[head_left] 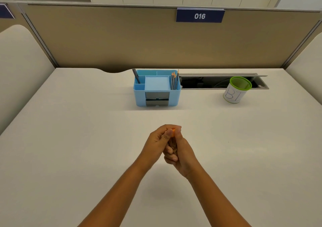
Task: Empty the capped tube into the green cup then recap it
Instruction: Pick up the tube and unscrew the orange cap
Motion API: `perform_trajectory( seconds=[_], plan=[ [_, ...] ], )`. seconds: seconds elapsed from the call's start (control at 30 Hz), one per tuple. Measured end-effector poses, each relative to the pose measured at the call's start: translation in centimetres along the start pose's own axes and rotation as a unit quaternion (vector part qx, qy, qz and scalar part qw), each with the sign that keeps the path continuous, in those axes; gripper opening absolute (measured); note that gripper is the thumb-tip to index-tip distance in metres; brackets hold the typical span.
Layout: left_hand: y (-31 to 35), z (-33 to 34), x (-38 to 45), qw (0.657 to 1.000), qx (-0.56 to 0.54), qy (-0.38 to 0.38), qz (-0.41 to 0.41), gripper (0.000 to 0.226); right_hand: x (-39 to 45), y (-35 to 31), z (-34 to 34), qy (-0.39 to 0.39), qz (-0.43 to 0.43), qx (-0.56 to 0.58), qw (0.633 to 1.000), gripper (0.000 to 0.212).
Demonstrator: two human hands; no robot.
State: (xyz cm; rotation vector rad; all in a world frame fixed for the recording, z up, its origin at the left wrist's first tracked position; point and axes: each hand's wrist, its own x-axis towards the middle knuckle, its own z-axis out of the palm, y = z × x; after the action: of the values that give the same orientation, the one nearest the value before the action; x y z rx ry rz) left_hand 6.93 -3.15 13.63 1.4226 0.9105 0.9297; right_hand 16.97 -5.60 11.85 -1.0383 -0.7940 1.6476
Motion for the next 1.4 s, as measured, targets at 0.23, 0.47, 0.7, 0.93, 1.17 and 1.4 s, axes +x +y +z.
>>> perform_trajectory(
  seconds=[0.23,0.47,0.7,0.93,1.17,1.4],
  plan=[
    [0.8,-0.3,0.3,0.998,0.053,-0.035,0.029,0.034,-0.3,-0.2,0.6,-0.001,0.042,0.182,0.982,0.05],
    [2.4,-1.7,0.9,0.996,0.008,-0.091,-0.021,0.034,-0.6,-1.4,1.6,-0.027,0.071,0.247,0.966,0.049],
    [4.0,-2.0,1.7,0.995,-0.019,-0.078,-0.053,0.029,-0.9,-2.9,0.6,-0.128,0.034,0.172,0.976,0.035],
    [4.6,-2.5,2.0,0.995,0.012,-0.069,-0.073,0.016,-1.1,-3.3,0.2,-0.078,-0.021,-0.072,0.994,0.037],
    [4.8,-2.1,1.6,0.995,-0.006,-0.066,-0.076,0.016,-1.4,-3.6,0.8,-0.033,-0.074,-0.222,0.972,0.014],
    [4.7,-1.6,1.4,0.997,-0.049,-0.037,-0.036,0.024,-1.5,-3.3,1.7,0.07,-0.14,-0.289,0.944,0.012]
  ],
)
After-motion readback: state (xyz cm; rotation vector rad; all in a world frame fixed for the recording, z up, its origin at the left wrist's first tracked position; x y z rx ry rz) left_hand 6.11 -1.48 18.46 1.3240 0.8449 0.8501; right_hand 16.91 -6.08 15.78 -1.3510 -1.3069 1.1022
